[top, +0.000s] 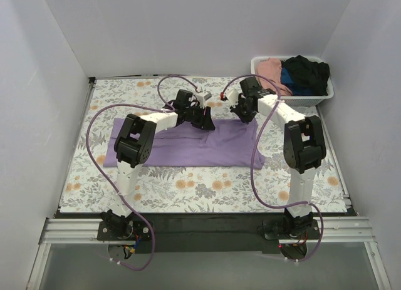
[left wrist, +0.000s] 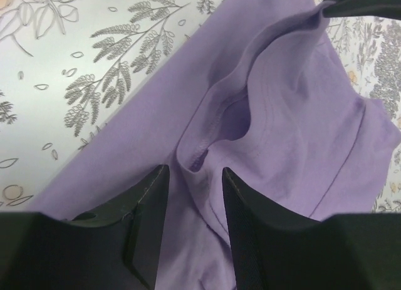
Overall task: Fold and stack the t-shirts
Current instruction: Fold the tshirt
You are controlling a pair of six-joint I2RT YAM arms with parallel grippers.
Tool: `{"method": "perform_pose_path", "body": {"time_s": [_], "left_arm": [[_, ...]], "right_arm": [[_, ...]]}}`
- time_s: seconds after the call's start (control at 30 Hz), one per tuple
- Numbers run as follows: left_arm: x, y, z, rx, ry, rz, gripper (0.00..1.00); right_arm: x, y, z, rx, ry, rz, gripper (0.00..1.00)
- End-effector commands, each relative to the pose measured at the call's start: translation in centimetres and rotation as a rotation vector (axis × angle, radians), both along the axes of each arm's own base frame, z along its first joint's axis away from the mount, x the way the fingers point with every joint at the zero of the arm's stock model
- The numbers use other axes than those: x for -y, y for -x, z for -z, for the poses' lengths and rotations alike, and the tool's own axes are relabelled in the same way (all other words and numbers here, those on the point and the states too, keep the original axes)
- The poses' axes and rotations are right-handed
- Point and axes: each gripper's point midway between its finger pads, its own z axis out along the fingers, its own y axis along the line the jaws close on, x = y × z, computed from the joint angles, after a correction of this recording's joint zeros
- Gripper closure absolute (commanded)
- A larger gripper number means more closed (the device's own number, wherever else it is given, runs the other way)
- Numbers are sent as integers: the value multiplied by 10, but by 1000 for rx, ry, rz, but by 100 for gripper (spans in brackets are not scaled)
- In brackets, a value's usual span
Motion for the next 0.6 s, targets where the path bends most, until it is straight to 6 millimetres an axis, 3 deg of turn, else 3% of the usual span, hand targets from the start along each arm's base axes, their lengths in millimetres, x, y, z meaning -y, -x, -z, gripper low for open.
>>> {"method": "perform_pose_path", "body": {"time_s": [0.0, 0.13, 0.17, 0.23, 0.3, 0.33, 0.43, 0.57], "left_arm": [[3, -6, -13, 31, 1, 7, 62], [2, -8, -18, 44, -4, -3, 77], [1, -6, -18, 45, -4, -6, 86], [1, -8, -36, 98, 17, -8, 93], [-3, -3, -37, 115, 20, -9, 100], [-2, -8, -56, 177, 49, -13, 100], [-5, -7, -65, 222, 58, -30, 100], [-10, -14, -58, 229, 30, -68, 100]], "right_arm": [[-5, -14, -8, 35, -22, 8, 99], [-5, -14, -7, 31, -22, 10, 99], [-4, -14, -7, 32, -20, 9, 99], [-4, -13, -6, 32, -17, 7, 99], [-3, -14, -6, 33, -11, 7, 99], [-2, -15, -6, 35, -9, 10, 99], [0, -17, -7, 40, -6, 15, 99], [1, -19, -7, 43, -6, 21, 99]]}}
